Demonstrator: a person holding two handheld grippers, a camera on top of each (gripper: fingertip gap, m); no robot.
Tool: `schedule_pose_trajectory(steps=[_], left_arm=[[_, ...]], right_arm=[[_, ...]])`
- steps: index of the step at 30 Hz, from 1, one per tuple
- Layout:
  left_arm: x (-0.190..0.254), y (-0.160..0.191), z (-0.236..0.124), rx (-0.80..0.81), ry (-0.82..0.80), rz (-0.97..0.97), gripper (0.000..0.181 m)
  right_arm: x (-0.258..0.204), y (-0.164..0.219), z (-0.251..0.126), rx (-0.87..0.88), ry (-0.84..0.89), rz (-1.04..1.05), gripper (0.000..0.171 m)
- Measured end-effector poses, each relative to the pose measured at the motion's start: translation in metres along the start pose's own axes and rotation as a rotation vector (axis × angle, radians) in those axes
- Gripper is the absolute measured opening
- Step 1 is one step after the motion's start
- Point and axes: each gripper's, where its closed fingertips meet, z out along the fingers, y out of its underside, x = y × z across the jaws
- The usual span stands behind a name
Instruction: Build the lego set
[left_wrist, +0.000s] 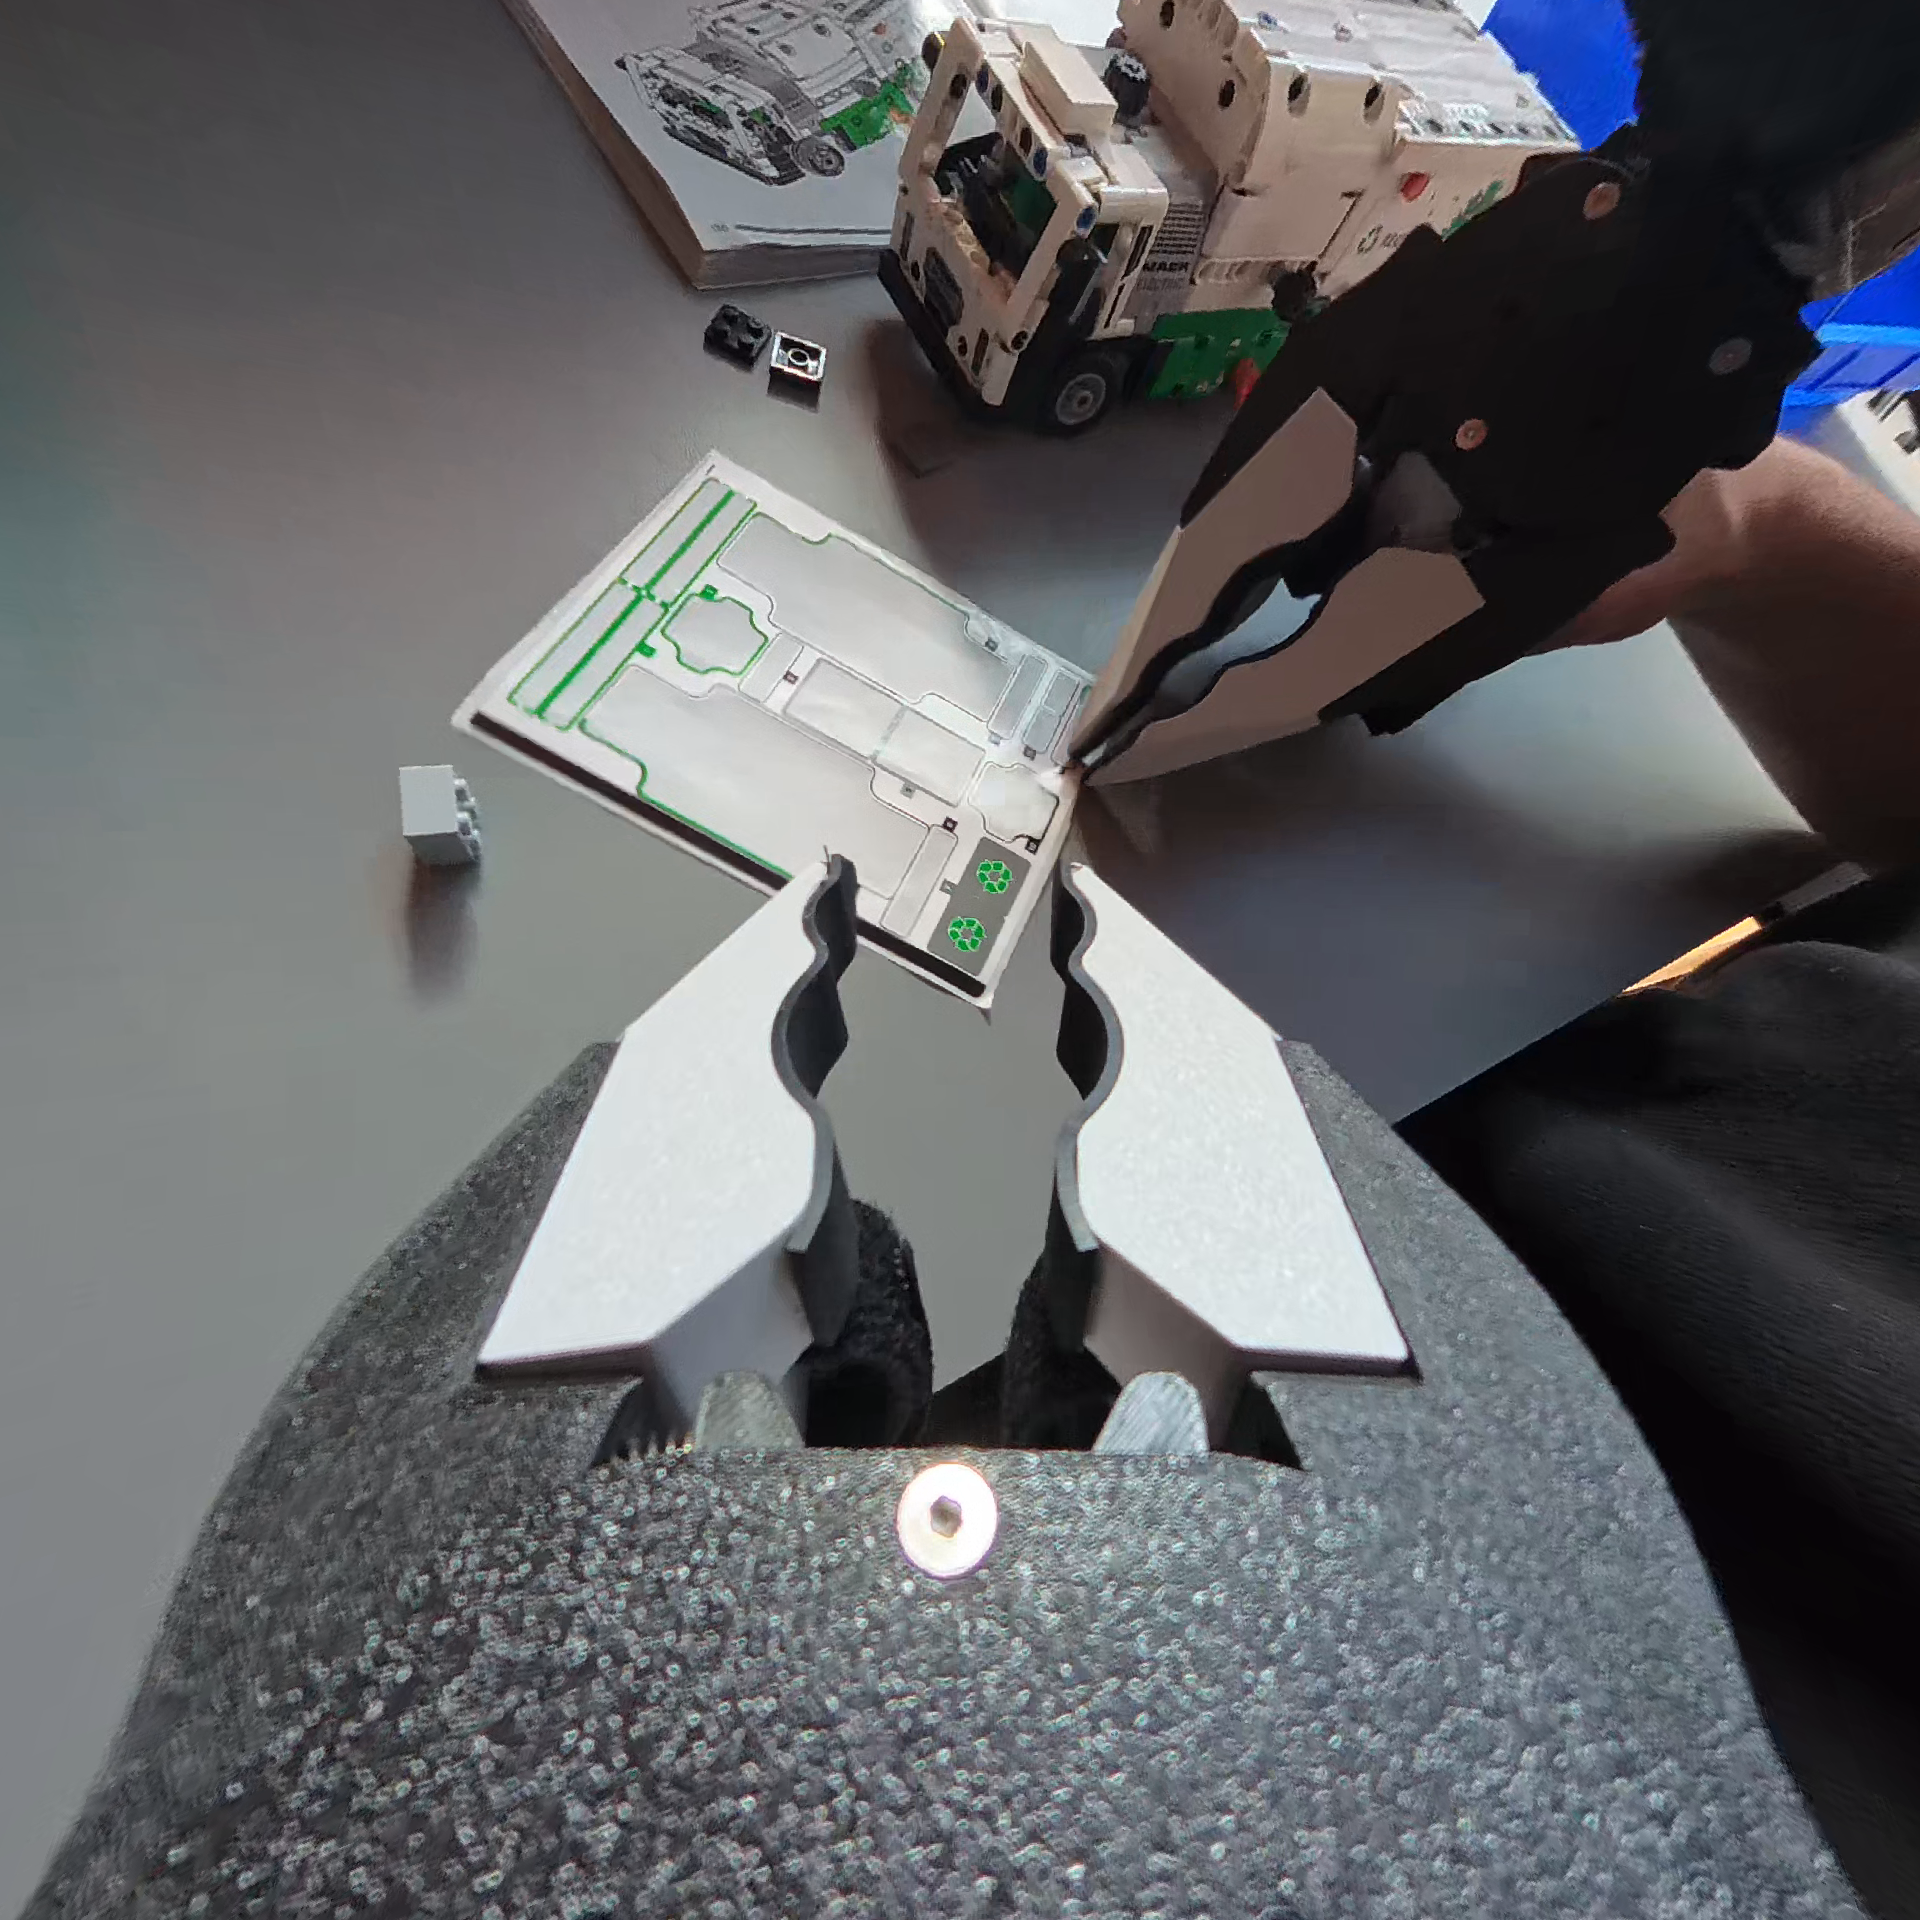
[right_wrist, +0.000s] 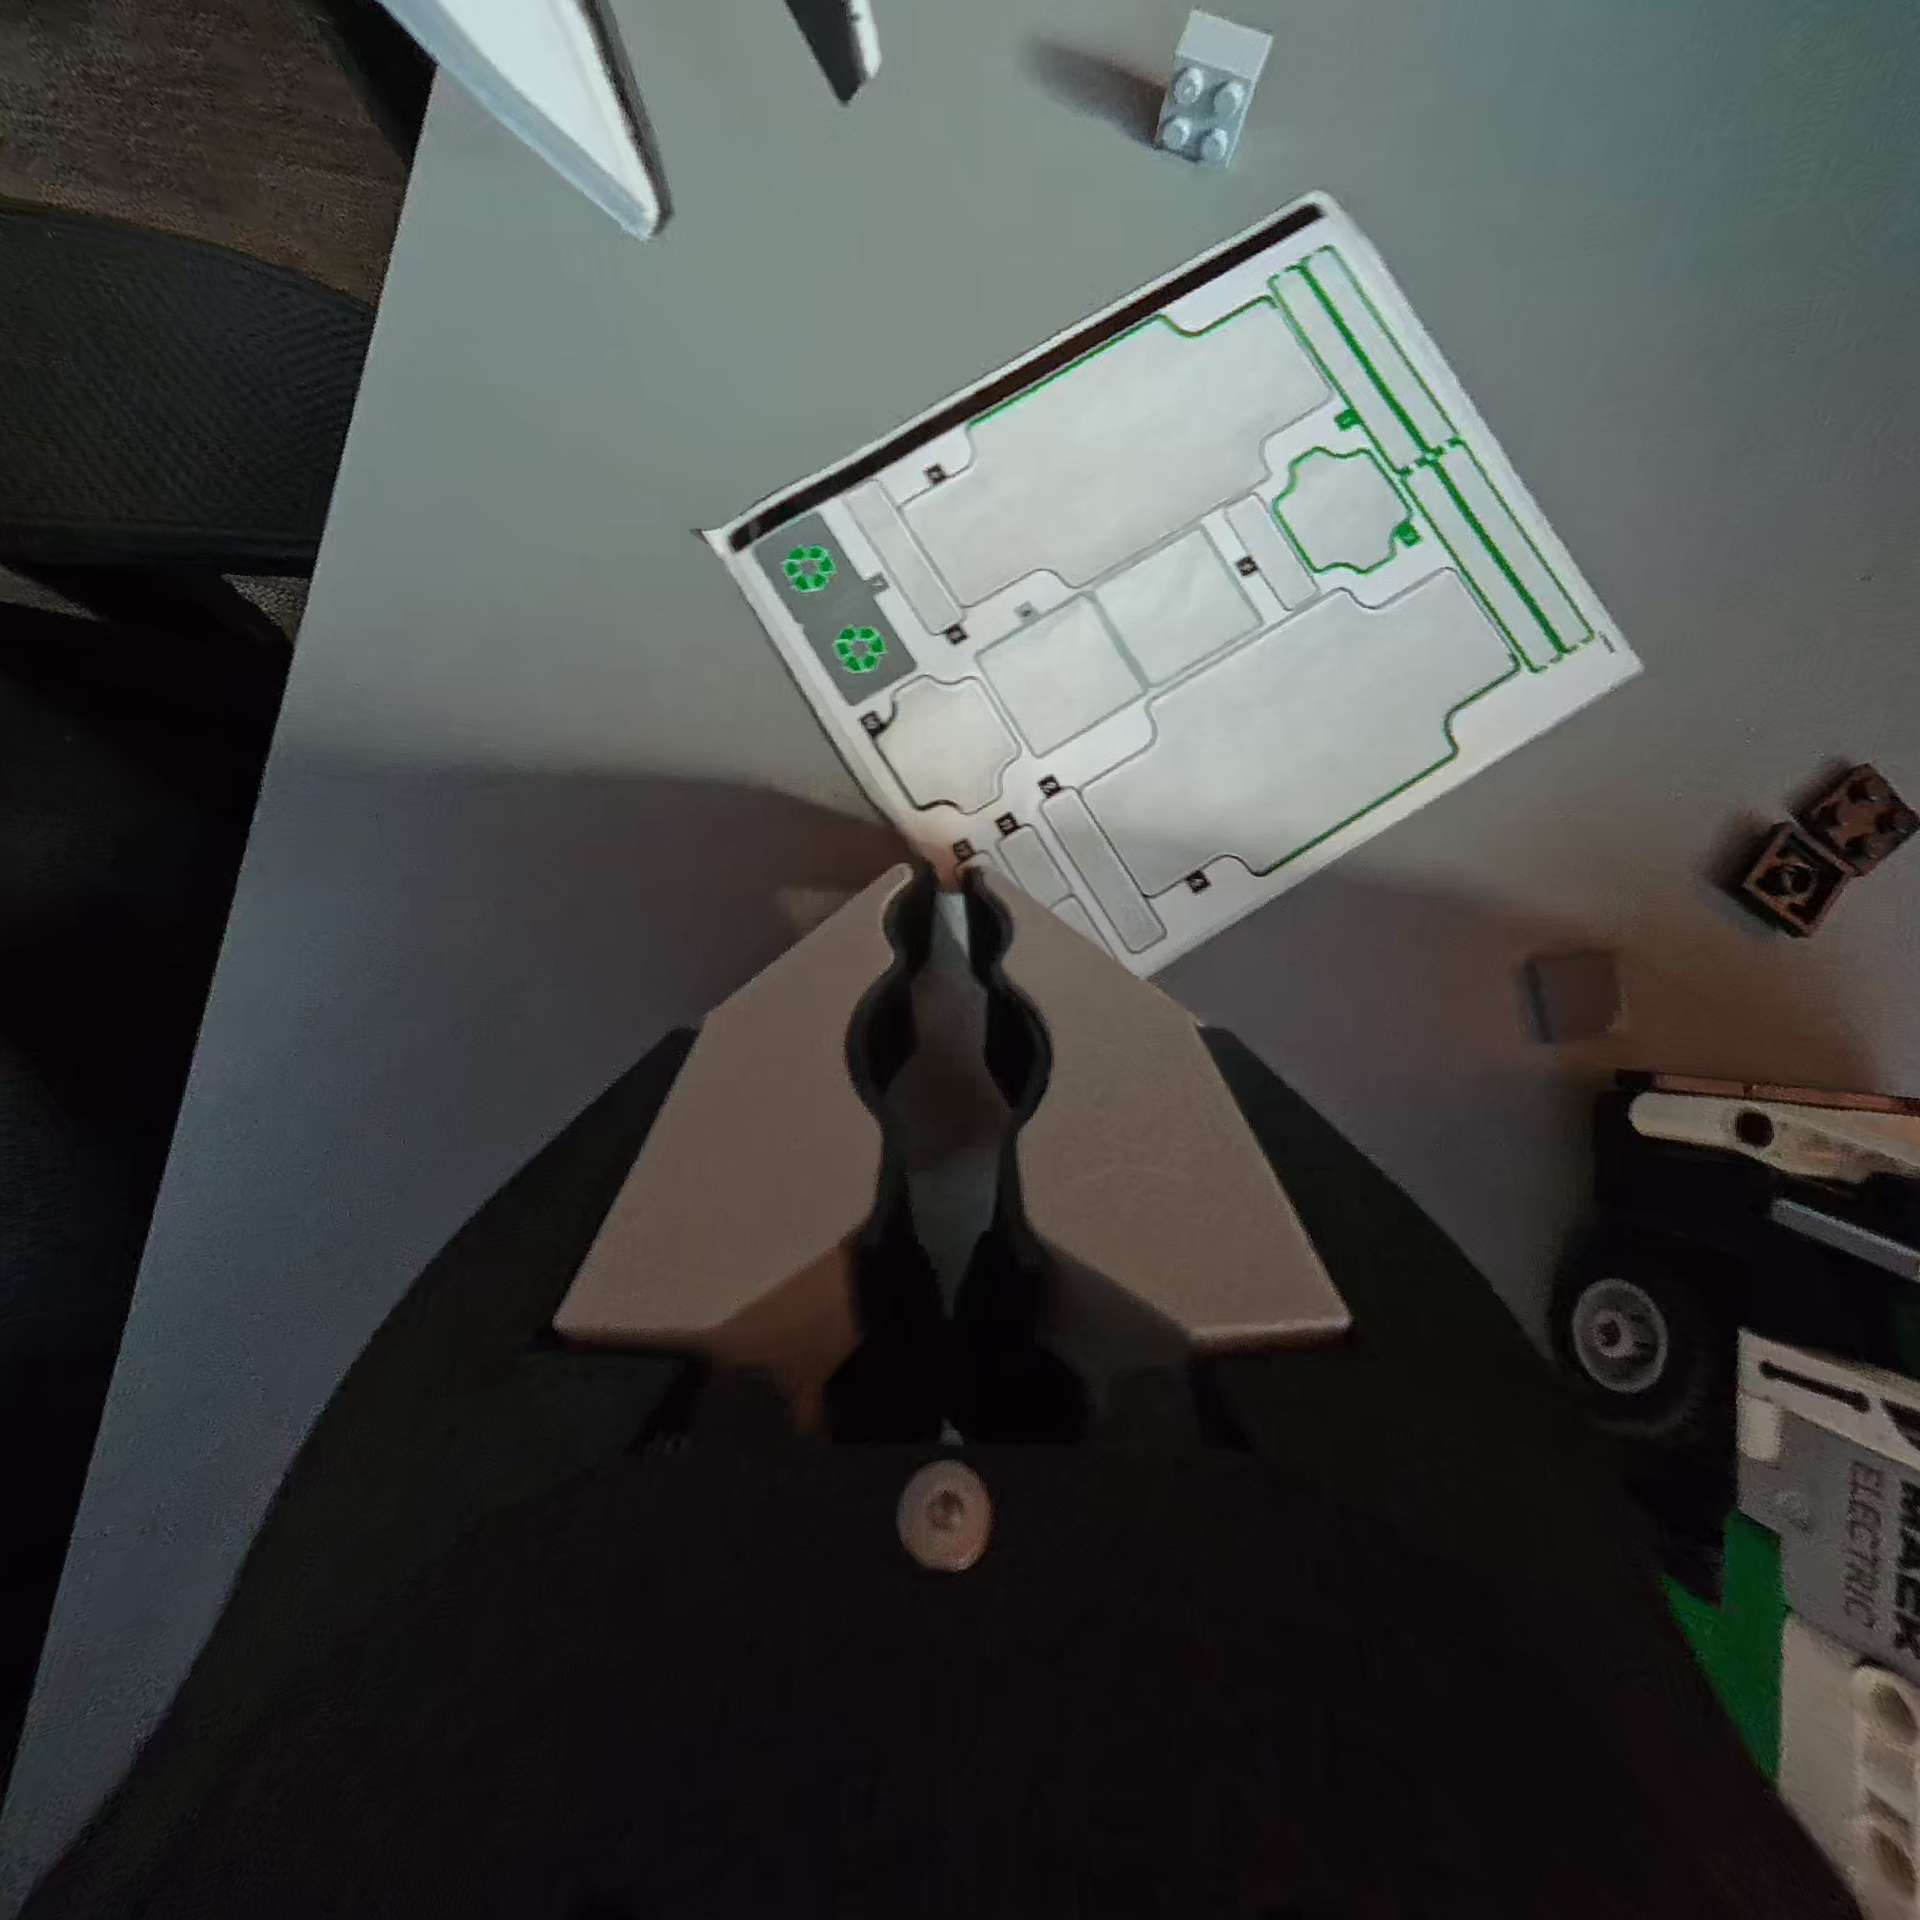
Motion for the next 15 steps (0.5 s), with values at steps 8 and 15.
schedule_pose_trajectory(steps=[8,15], left_arm=[[-0.01,0.002,0.003,0.045,0.102,-0.275,0.036],[-0.009,0.009,0.011,0.018,0.103,-0.298,0.041]], right_arm=[[-0.001,0.0,0.0,-0.032,0.025,-0.084,0.0],[-0.014,-0.031,-0.028,0.155,-0.027,-0.091,0.0]])
